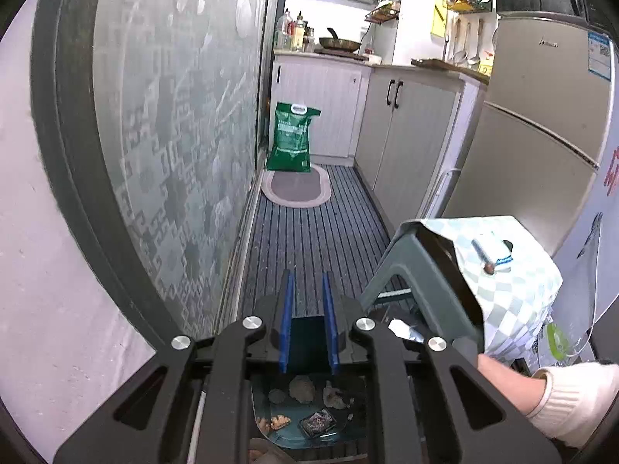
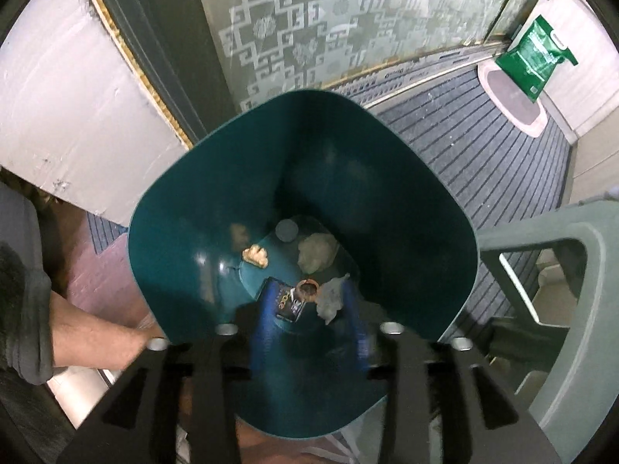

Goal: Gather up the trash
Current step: 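Move both grippers back from the bin to the table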

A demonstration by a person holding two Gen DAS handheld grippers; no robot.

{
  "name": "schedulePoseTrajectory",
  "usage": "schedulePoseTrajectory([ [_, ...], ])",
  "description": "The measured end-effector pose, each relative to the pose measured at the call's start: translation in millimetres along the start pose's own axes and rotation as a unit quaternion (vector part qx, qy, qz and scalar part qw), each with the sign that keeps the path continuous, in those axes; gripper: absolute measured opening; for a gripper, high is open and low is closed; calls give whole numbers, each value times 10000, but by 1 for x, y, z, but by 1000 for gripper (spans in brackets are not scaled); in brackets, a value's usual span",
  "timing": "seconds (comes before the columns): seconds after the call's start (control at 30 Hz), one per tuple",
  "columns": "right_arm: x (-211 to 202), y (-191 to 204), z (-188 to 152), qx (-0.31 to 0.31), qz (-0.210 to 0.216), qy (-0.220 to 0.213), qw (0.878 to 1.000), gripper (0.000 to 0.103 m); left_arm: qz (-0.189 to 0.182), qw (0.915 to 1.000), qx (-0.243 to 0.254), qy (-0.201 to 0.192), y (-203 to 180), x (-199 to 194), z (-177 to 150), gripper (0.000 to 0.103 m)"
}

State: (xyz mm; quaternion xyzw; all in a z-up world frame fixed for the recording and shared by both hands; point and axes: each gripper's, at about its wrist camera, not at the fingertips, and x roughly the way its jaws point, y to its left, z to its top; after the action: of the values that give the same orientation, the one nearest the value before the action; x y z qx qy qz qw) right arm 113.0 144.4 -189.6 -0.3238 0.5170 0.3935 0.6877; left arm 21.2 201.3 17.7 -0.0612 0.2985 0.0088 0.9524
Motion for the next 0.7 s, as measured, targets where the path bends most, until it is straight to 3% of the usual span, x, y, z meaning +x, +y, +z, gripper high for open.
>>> schedulePoseTrajectory([
  [0.27, -12, 0, -6, -2, 34, -126, 9999, 44, -165, 9997, 23, -164, -15, -11, 8, 17],
  [0.7, -100, -10, 0, 245, 194, -1368, 9901, 55, -393, 9983, 238, -363, -57, -15, 25, 17],
])
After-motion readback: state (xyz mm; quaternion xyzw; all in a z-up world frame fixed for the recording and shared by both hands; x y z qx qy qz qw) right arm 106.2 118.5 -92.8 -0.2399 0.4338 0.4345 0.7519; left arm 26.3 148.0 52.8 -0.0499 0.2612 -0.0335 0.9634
